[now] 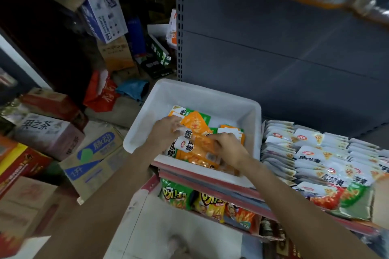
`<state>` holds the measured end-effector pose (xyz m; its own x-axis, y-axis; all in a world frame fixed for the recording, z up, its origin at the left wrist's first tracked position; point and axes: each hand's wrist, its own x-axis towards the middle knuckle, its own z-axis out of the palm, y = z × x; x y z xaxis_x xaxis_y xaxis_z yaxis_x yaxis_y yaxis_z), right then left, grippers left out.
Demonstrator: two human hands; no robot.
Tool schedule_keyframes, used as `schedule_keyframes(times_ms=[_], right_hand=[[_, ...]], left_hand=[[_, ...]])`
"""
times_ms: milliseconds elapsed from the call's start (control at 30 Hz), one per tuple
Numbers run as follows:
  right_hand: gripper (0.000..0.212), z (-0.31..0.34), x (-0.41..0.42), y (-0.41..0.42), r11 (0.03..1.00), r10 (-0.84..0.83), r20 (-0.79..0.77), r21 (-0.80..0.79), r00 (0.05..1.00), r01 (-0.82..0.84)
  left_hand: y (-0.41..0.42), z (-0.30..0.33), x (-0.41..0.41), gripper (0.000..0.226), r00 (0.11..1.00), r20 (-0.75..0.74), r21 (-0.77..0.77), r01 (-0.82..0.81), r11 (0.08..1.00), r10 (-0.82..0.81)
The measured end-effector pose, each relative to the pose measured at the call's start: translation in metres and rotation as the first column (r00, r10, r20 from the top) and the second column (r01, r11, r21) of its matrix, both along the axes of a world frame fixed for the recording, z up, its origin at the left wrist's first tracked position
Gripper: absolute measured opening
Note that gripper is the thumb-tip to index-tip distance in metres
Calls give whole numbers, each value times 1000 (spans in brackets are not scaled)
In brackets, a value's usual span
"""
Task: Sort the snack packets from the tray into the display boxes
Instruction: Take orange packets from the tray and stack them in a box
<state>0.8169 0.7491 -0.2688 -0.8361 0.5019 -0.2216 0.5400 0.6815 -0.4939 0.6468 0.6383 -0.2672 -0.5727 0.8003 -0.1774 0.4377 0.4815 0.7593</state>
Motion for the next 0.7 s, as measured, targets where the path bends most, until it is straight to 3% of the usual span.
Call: schedule_keyframes(times_ms=[133, 267, 467, 700], right_hand=[[33, 22, 26, 15, 982, -163, -306, -143, 938, 124], [31, 57, 65, 32, 947, -282, -409, -262, 868, 185], [7, 100, 151, 61, 948, -312, -523, -120, 793, 294], [22, 114, 277, 92, 880, -418, -587, -72, 693, 469]], left_hand=[[12, 26, 15, 18, 995, 27, 147, -95, 985, 92], [36, 60, 50, 13, 999, 34, 314, -4, 949, -7], [97, 99, 151, 13, 968, 12, 388, 226, 893, -250], [161, 106, 281, 22, 912, -24, 392, 385, 836, -409]])
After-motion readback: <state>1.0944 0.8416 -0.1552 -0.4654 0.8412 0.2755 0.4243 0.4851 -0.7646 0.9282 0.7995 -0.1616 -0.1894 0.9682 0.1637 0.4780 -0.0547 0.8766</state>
